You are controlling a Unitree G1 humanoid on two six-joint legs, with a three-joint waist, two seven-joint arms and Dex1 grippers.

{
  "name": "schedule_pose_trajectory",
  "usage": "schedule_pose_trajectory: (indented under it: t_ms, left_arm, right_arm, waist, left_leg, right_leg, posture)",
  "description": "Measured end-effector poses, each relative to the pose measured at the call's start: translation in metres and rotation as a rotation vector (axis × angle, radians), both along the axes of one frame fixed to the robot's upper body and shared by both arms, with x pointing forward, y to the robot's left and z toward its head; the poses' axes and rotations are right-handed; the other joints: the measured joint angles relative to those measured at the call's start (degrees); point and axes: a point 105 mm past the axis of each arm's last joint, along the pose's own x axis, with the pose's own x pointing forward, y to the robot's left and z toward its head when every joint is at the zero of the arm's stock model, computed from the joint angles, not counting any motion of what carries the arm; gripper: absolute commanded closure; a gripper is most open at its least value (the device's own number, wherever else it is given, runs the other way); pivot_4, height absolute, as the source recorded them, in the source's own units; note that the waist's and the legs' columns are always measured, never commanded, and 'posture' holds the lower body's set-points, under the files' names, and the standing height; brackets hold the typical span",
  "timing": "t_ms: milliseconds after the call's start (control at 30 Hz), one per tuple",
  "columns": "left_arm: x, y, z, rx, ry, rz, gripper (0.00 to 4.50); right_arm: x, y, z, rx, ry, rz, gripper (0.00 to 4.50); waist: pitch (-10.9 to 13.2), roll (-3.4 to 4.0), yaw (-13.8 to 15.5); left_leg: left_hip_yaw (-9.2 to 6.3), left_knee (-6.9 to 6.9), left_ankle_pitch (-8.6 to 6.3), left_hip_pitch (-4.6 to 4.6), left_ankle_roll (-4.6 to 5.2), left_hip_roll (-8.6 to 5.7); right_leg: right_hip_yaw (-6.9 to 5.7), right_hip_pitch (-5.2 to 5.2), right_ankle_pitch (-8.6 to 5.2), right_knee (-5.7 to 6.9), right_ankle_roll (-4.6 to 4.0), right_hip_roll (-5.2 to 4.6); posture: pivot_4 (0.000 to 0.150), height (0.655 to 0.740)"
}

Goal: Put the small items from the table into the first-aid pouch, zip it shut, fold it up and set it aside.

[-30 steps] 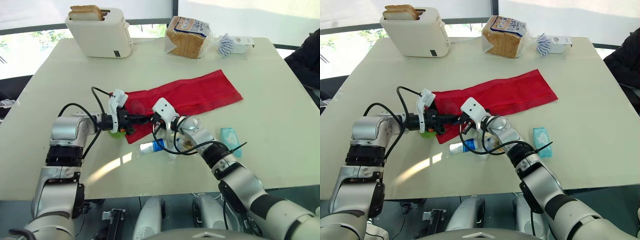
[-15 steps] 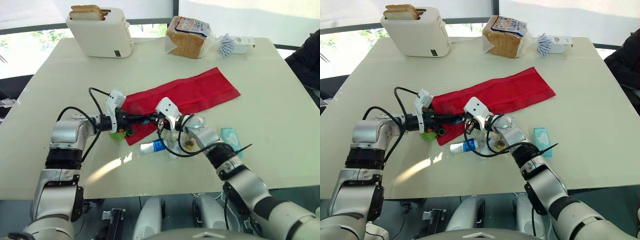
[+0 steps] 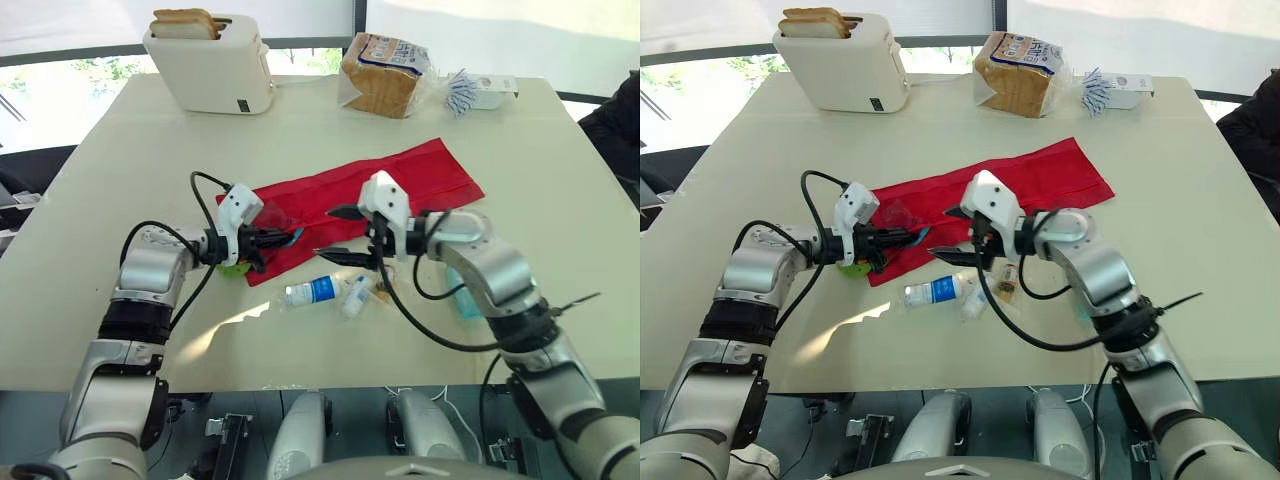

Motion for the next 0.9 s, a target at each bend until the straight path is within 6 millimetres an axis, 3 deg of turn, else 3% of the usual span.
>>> schedule_pose_trajectory:
  t_ms: [133,200,233,433,533,567,633,767,867,900]
  left_arm:
    - [-0.001,0.005,0.000,0.080,-0.077,-0.032,4.50]
    - [-0.006,0.022,-0.002,0.137,-0.097,-0.045,4.50]
    - [-0.007,0.024,-0.002,0.141,-0.096,-0.042,4.50]
    - [-0.008,0.059,-0.006,0.203,-0.125,0.015,4.50]
    - [-0.010,0.075,-0.005,0.202,-0.113,0.067,4.50]
    - [-0.010,0.079,-0.004,0.189,-0.108,0.085,4.02]
    - [-0.012,0.083,-0.003,0.148,-0.087,0.107,3.69]
    - [-0.016,0.089,0.001,0.068,-0.040,0.138,1.81]
    - [-0.017,0.082,0.007,0.053,-0.038,0.111,0.71]
    - [-0.018,0.078,0.009,0.051,-0.039,0.097,0.71]
  right_arm:
    - [-0.016,-0.023,-0.002,-0.005,-0.012,-0.005,0.81]
    - [-0.024,-0.061,0.020,0.054,-0.030,-0.088,0.24]
    - [-0.023,-0.064,0.022,0.056,-0.034,-0.098,0.12]
    - [-0.051,-0.121,0.030,0.002,-0.043,-0.210,0.12]
    - [-0.058,-0.140,0.037,-0.008,-0.059,-0.267,0.12]
    - [-0.062,-0.144,0.040,-0.005,-0.069,-0.272,0.00]
    - [-0.067,-0.145,0.043,-0.001,-0.075,-0.268,0.00]
    - [-0.080,-0.146,0.039,-0.013,-0.050,-0.248,0.00]
    - [-0.085,-0.146,0.039,-0.002,-0.034,-0.246,0.00]
    - [-0.086,-0.146,0.040,0.001,-0.035,-0.247,0.00]
  waist:
    - [0.0,0.00,0.0]
    - [0.0,0.00,-0.2]
    - [0.0,0.00,-0.2]
    - [0.0,0.01,-0.1]
    - [0.0,0.00,-0.3]
    - [0.0,0.01,-0.3]
    - [0.0,0.00,-0.2]
    - [0.0,-0.01,0.1]
    - [0.0,-0.02,0.4]
    - [0.0,-0.03,0.6]
  left_leg:
    - [-0.01,0.00,-0.01,-0.02,0.01,0.02]
    - [0.02,-0.02,-0.01,0.00,0.02,0.04]
    - [0.03,-0.02,-0.01,0.02,0.02,0.05]
    - [0.04,-0.03,-0.02,0.04,0.03,0.11]
    - [0.07,-0.04,-0.02,0.06,0.03,0.14]
    - [0.06,-0.04,-0.02,0.06,0.03,0.15]
    - [0.07,-0.03,-0.02,0.02,0.03,0.16]
    - [0.08,0.02,-0.02,-0.01,0.04,0.14]
    - [0.09,0.06,-0.02,0.01,0.03,0.15]
    - [0.09,0.06,-0.02,0.00,0.04,0.15]
  right_leg:
    - [-0.01,0.00,0.00,-0.01,0.00,0.00]
    - [0.01,0.00,0.00,-0.01,0.00,0.00]
    - [0.02,0.00,0.00,-0.01,0.00,0.00]
    - [-0.05,0.04,-0.01,-0.01,0.00,0.04]
    - [-0.03,0.04,-0.01,0.00,0.00,0.08]
    - [-0.04,0.05,-0.01,0.01,0.00,0.11]
    - [-0.08,0.05,-0.01,0.00,0.00,0.11]
    - [-0.10,0.10,-0.02,-0.02,0.00,0.04]
    - [-0.21,0.23,-0.02,-0.07,0.01,0.01]
    - [-0.21,0.23,-0.02,-0.07,0.01,0.00]
  posture:
    - [0.150,0.7400]
    - [0.150,0.7400]
    - [0.150,0.7400]
    - [0.150,0.7400]
    - [0.150,0.7400]
    - [0.150,0.7400]
    - [0.150,0.7400]
    - [0.150,0.7400]
    - [0.150,0.7400]
    - [0.150,0.7400]
